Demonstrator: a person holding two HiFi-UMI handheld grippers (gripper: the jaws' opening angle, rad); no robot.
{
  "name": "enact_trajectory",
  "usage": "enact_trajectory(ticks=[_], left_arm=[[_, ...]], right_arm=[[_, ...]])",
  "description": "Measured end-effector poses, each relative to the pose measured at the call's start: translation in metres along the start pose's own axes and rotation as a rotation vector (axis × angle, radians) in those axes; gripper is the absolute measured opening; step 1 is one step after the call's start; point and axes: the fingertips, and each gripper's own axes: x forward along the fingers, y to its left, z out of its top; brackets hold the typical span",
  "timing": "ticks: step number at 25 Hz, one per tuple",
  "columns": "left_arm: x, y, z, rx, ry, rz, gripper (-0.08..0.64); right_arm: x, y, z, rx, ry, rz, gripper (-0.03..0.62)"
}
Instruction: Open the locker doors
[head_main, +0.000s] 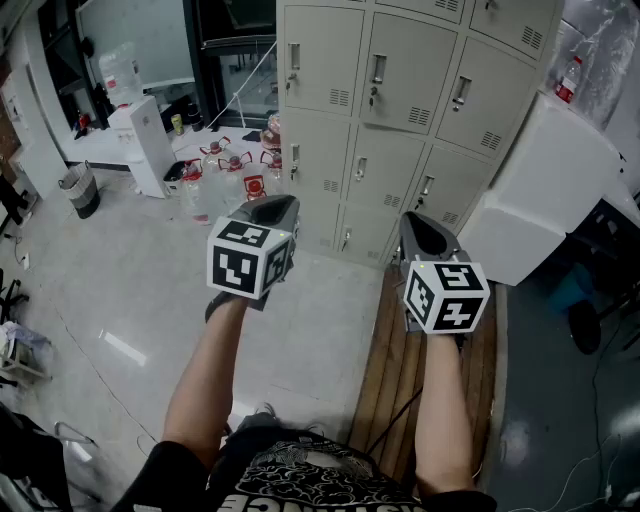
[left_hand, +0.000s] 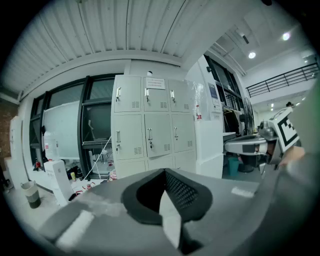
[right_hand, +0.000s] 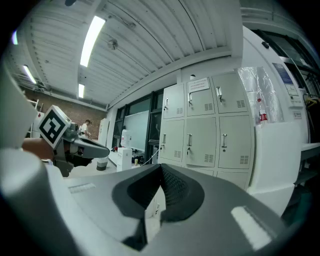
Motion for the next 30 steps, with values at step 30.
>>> enact_trajectory(ticks=[30], left_arm=[[0.124,0.081,0.024,0.024,-0.032,-0.195,0.003]], right_arm=[[0.136,-0.018,0.016,0.033,-0.031,-0.126,0.069]])
